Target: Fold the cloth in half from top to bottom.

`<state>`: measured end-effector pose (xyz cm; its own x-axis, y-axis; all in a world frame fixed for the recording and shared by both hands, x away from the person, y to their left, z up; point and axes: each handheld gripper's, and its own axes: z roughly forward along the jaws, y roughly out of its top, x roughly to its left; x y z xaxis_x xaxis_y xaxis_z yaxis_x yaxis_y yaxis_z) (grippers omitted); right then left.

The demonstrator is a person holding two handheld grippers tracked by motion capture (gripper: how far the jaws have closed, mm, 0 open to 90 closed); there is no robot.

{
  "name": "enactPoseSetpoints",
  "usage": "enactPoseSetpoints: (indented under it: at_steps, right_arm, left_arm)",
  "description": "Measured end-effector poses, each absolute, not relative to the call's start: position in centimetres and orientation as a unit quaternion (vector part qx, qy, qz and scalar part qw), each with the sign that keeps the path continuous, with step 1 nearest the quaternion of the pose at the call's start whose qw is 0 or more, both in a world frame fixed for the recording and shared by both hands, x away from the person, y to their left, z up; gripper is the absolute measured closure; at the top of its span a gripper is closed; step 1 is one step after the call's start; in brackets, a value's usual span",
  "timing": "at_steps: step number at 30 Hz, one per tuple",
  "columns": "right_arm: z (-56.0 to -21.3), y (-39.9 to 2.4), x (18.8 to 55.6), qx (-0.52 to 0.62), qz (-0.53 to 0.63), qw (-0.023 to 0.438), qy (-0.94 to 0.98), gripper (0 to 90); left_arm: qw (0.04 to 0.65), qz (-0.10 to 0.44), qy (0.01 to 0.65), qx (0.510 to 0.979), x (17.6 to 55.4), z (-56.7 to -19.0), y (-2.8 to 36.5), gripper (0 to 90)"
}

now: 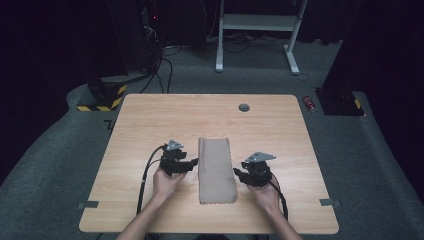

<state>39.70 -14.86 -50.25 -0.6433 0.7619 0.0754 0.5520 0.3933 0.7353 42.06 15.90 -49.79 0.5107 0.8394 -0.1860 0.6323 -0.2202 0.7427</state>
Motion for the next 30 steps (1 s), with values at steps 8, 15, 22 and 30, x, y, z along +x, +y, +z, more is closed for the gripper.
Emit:
enactPoseSetpoints:
  at_steps: [8, 15, 22, 30]
  right_arm:
    - [-49.9, -14.9, 40.9, 0.402, 0.385, 0.135, 0.82, 60.4]
    - [-49.7, -14.4, 42.6, 0.406, 0.385, 0.125, 0.819, 66.5]
    - [-49.5, -13.8, 44.3, 0.426, 0.397, 0.126, 0.803, 71.3]
    - [-49.1, -13.0, 46.4, 0.438, 0.396, 0.136, 0.795, 71.9]
  left_arm:
    - [0.39, 0.143, 0.476, 0.775, 44.2, -48.8, 14.9, 38.5]
    - [0.393, 0.143, 0.493, 0.763, 46.0, -48.8, 14.9, 39.3]
    - [0.381, 0.149, 0.498, 0.765, 47.9, -48.5, 14.3, 39.7]
    - [0.352, 0.157, 0.512, 0.768, 49.5, -49.0, 13.6, 40.0]
